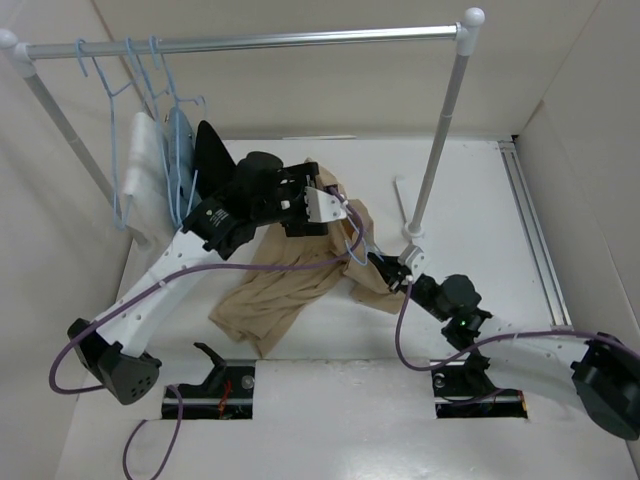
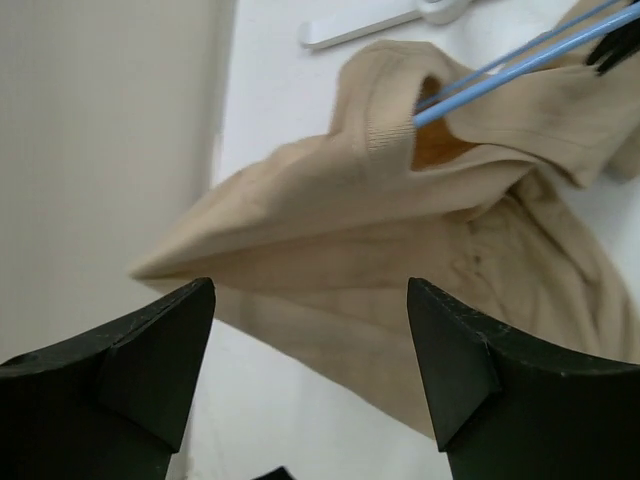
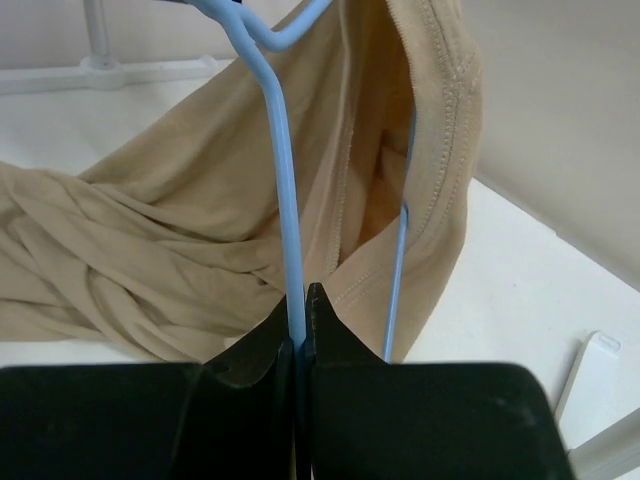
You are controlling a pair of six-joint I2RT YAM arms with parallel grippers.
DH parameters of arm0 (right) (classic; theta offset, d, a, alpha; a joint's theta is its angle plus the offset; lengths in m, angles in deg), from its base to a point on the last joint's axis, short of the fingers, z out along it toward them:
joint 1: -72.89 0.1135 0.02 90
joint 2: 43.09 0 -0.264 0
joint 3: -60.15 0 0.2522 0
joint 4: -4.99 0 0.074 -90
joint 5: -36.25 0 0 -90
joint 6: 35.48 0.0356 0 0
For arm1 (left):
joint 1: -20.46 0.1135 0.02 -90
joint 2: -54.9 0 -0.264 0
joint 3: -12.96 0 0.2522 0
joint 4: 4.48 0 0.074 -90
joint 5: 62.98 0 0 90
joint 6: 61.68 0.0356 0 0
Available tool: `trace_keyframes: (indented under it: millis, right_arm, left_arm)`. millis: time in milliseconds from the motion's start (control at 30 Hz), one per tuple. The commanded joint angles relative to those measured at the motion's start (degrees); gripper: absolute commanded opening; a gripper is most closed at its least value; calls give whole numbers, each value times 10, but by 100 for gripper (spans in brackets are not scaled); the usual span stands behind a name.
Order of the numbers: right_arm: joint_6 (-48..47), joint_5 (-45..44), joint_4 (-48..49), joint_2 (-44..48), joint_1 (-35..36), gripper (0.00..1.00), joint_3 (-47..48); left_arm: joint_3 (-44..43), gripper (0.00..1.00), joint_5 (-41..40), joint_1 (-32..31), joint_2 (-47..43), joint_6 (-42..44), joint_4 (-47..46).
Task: Place the t-shirt on the hanger
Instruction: Place tshirt on hanger
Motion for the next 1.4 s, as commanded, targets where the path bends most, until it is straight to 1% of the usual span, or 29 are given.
trace_keyframes:
  millis: [0,67,233,300,367,400,433,500,533,567,667,733,800,900,1000,1067,1100,1133,1233,1267,1300,1367]
  right_arm:
    - [9,-27,4,12,-10,0,-9]
    - [4,-27,-4,27,-10,0,-9]
    - [4,-44,-10,41,-10,0,-16]
    - [4,-44,-16,46,-10,0,-16]
    - [4,-44,-16,46,-10,0,-16]
    - [10,-44,-23,46,-10,0,-16]
    - [10,-44,-30,46,-10,0,-16]
    - [22,-44,-36,46,-10,0,-10]
    - [22,-44,-36,52,-10,0,-10]
    - [29,-44,-36,52,-10,0,-10]
    - [29,-38,-41,62,-10,0,-10]
    - [29,-32,-56,76,-10,0,-4]
    - [29,-32,-64,85,-10,0,-4]
    - [34,-32,-70,100,-10,0,-4]
    - [40,-32,-75,118,-10,0,-15]
    - [40,-32,-82,126,-10,0,-15]
    - [40,-32,-88,133,-10,0,-15]
    - [40,-27,-88,140,-10,0,-20]
    - [45,-27,-94,146,-10,0,-20]
    - [45,-27,-94,146,-10,0,-20]
    - [45,-32,-94,146,-10,0,-20]
    - [45,-32,-94,146,-10,0,-20]
  left_arm:
    - [3,75,-31,1,-19,57,-89]
    - [-2,76,-11,1,-14,68,-95]
    - [3,77,18,1,-14,60,-83]
    - [9,77,18,1,-14,35,-82]
    - [22,79,5,1,-19,9,-107]
    - [27,79,-6,1,-27,-41,-121]
    - [34,79,-39,1,-35,-78,-137]
    - [58,80,-80,7,-44,-171,-180]
    - [68,81,-94,13,-53,-266,-185]
    - [98,81,-112,27,-53,-307,-185]
    - [150,82,-137,27,-67,-402,-192]
    - [182,86,-160,27,-67,-436,-223]
    - [182,86,-197,27,-51,-455,-241]
    - [182,86,-234,32,-16,-456,-261]
    - [182,86,-244,39,14,-428,-291]
    - [205,86,-244,48,21,-421,-325]
    - [212,86,-226,58,21,-405,-333]
    - [212,86,-189,58,26,-397,-338]
    - [225,81,-152,64,37,-384,-343]
    - [225,75,-135,64,37,-384,-343]
    - [225,60,-125,64,37,-378,-338]
    - [230,46,-88,64,37,-373,-333]
